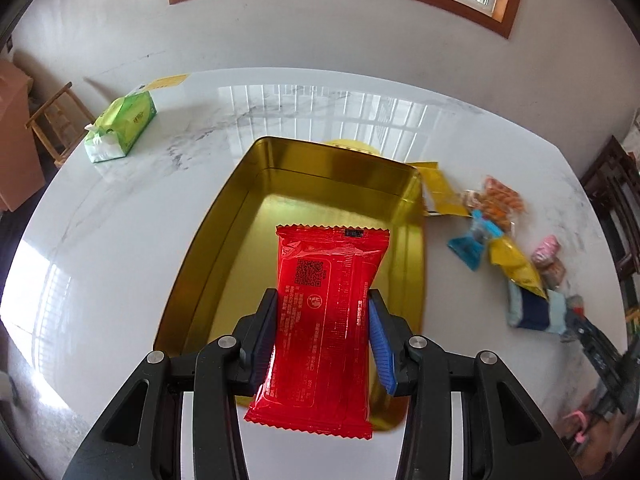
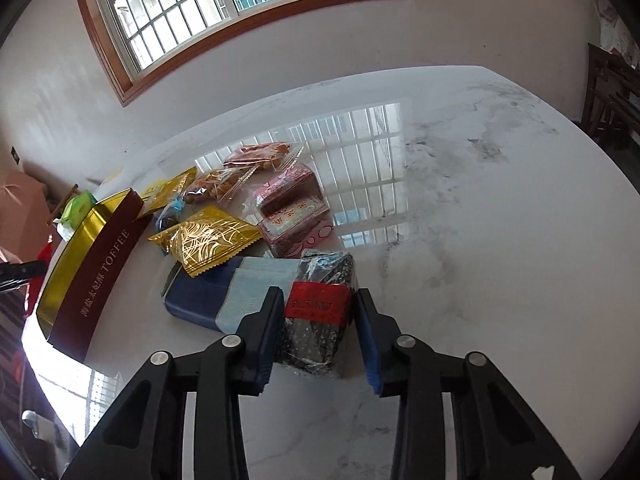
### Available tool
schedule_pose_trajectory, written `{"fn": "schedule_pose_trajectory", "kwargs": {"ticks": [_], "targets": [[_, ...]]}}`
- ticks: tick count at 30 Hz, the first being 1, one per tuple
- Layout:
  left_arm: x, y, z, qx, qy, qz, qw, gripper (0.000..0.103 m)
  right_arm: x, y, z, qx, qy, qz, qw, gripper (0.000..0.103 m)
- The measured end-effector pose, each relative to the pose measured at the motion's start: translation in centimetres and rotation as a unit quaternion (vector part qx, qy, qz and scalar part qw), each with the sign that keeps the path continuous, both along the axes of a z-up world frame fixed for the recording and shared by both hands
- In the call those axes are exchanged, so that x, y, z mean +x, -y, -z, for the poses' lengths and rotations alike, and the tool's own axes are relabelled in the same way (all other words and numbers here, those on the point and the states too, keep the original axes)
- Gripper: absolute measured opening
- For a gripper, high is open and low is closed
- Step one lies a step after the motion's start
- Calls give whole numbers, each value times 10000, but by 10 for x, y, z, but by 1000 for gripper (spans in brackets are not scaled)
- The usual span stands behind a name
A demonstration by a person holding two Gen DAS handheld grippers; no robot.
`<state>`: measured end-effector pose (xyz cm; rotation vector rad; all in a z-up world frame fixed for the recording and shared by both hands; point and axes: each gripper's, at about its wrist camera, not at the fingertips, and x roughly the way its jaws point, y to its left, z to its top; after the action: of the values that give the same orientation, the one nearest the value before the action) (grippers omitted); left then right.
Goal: Organize snacks
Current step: 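Carry the red bar into the tin and open the left gripper while the right gripper grasps the tea brick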
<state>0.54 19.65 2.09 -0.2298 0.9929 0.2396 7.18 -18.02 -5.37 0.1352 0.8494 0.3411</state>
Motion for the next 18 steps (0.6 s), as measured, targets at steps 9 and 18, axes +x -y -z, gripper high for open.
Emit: {"fn": "schedule_pose_trajectory", "kwargs": {"ticks": [9, 18], "targets": [[27, -24, 23, 70, -225, -129, 9996, 44, 1, 13, 0, 348, -86, -52, 9993, 27], [60, -27, 38, 141, -376, -83, 9992, 44, -4, 25, -1, 331, -49, 56, 9994, 25]]}}
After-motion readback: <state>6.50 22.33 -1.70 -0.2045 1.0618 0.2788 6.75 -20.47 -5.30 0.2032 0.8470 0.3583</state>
